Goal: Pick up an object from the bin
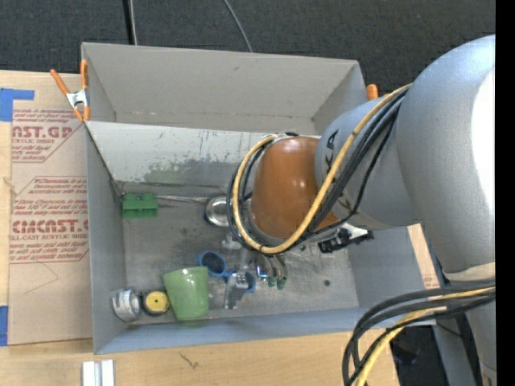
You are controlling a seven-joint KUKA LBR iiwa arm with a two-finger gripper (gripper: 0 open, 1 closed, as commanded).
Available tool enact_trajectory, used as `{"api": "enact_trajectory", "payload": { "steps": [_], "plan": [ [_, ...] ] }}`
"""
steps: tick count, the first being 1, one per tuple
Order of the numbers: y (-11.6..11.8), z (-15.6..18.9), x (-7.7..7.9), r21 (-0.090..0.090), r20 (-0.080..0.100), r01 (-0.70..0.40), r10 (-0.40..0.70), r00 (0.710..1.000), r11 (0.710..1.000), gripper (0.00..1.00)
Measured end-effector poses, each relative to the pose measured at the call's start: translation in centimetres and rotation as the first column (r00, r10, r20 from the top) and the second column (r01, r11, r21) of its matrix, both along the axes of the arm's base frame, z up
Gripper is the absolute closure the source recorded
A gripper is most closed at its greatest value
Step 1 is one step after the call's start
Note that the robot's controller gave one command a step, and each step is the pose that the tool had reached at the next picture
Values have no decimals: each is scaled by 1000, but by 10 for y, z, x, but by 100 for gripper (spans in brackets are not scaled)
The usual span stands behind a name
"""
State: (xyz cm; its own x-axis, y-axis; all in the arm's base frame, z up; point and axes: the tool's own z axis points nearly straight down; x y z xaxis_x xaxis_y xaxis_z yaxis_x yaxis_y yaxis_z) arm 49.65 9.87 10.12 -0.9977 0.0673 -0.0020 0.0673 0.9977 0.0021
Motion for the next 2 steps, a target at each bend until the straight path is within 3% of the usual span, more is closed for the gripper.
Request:
{"api": "enact_trajectory", "payload": {
  "steps": [1,2],
  "plan": [
    [-9,-2,-11,-2,-5,230,-230,973,973,0],
    [-5,-29,-9,0,6,238,-238,971,971,0]
  ]
}}
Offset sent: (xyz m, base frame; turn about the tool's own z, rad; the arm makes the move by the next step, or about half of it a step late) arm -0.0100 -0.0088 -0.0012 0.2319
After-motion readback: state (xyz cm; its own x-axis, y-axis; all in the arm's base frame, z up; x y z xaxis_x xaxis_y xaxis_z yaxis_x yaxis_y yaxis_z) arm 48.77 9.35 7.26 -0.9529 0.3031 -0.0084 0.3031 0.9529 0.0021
